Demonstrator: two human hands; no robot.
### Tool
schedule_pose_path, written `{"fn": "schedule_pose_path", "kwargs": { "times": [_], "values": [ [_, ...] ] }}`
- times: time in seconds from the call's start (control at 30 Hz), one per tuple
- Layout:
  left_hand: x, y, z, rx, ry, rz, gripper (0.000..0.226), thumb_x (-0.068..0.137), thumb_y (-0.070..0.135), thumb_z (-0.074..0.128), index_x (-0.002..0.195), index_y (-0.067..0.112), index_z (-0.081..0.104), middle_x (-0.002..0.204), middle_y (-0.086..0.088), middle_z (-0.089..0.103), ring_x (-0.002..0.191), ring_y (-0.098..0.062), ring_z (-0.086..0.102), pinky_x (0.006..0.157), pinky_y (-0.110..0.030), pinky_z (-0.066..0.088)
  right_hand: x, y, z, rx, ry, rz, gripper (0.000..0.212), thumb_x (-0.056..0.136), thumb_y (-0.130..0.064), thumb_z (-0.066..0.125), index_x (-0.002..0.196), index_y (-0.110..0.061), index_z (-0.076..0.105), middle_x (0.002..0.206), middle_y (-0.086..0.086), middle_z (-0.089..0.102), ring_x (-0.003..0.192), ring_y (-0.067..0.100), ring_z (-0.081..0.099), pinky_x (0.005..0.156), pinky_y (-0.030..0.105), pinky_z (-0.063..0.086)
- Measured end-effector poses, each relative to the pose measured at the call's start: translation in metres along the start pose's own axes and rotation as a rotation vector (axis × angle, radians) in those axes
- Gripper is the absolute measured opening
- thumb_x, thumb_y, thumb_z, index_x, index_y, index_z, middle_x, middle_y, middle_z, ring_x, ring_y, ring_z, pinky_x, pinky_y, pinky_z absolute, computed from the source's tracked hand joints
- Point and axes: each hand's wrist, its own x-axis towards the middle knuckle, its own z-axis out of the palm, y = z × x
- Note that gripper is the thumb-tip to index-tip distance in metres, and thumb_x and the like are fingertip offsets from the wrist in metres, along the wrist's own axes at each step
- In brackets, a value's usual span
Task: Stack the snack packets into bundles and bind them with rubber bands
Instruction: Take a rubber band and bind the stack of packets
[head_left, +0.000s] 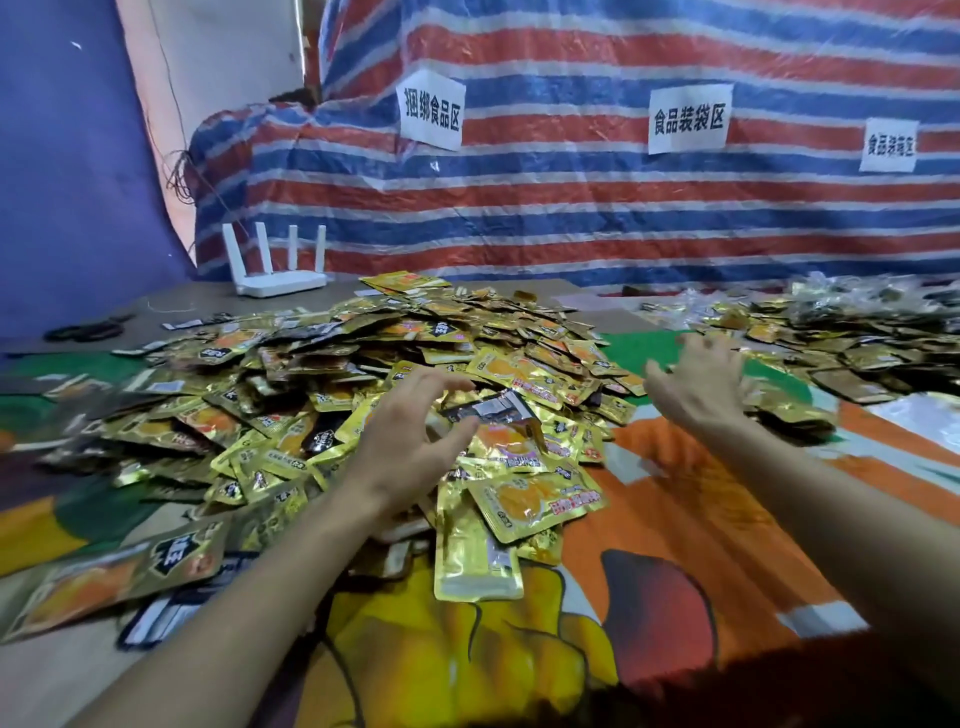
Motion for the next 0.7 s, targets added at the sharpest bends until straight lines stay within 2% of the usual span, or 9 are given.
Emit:
{"fn": "schedule_pose_path", "kwargs": {
  "times": [0.1,0.27,0.37,0.43,0.5,0.6,0.7],
  "values": [
    [0.001,-0.004,-0.007,0.072,-0.017,0.010,0.032,0.094,0.023,0.070,0.124,0.016,0.063,0.126,0.004,0.056,0.117,-0.015,0.054,0.100,-0.048,0.051,-0.040,-0.046,0.004,0.148,-0.235,-0.282,0.052,0.094,-0.038,0.061,0.139,-0.014,0.053,0.144,0.015,0.050,0.132,0.030,0.045,0.112,0.047,0.037],
    [-0.002,0.000,-0.027,0.191,-0.167,-0.033,0.045,0.088,0.035,0.075,0.128,0.025,0.058,0.130,0.008,0.051,0.122,-0.015,0.051,0.102,-0.039,0.045,-0.086,-0.083,0.005,0.204,-0.466,-0.578,0.061,0.093,-0.041,0.068,0.146,-0.017,0.050,0.149,0.009,0.048,0.137,0.025,0.043,0.110,0.036,0.037],
    [-0.009,0.001,-0.044,0.351,-0.311,-0.087,0.072,0.078,0.049,0.081,0.140,0.029,0.049,0.144,0.005,0.043,0.132,-0.017,0.044,0.111,-0.044,0.040,-0.093,-0.091,0.002,0.118,-0.689,-0.659,0.082,0.082,-0.050,0.079,0.151,-0.023,0.043,0.155,0.007,0.041,0.140,0.025,0.041,0.108,0.035,0.038],
    [-0.016,0.000,-0.055,0.466,-0.450,-0.142,0.096,0.072,0.057,0.083,0.151,0.033,0.034,0.155,0.004,0.031,0.141,-0.019,0.034,0.117,-0.050,0.033,-0.094,-0.090,-0.002,-0.048,-0.826,-0.706,0.107,0.070,-0.052,0.088,0.157,-0.032,0.030,0.161,0.004,0.027,0.146,0.025,0.030,0.116,0.043,0.035],
    [-0.023,0.002,-0.063,0.530,-0.567,-0.192,0.113,0.068,0.060,0.084,0.158,0.033,0.020,0.162,0.005,0.020,0.147,-0.020,0.025,0.120,-0.050,0.027,-0.092,-0.087,-0.004,-0.232,-0.884,-0.715,0.123,0.063,-0.049,0.092,0.158,-0.042,0.016,0.164,0.000,0.013,0.151,0.027,0.018,0.119,0.052,0.031],
    [-0.036,0.009,-0.070,0.585,-0.589,-0.148,0.116,0.071,0.059,0.083,0.160,0.033,0.013,0.165,0.010,0.013,0.150,-0.016,0.019,0.122,-0.045,0.025,-0.092,-0.082,-0.003,-0.363,-0.910,-0.710,0.124,0.067,-0.043,0.091,0.158,-0.045,0.007,0.165,-0.002,0.006,0.153,0.029,0.010,0.119,0.055,0.029],
    [-0.048,0.014,-0.087,0.558,-0.610,-0.140,0.106,0.071,0.052,0.084,0.156,0.037,0.023,0.159,0.013,0.020,0.144,-0.012,0.025,0.120,-0.038,0.029,-0.096,-0.076,-0.006,-0.360,-0.886,-0.722,0.119,0.070,-0.041,0.088,0.159,-0.042,0.008,0.166,-0.002,0.007,0.154,0.027,0.008,0.120,0.052,0.029]
  ]
}}
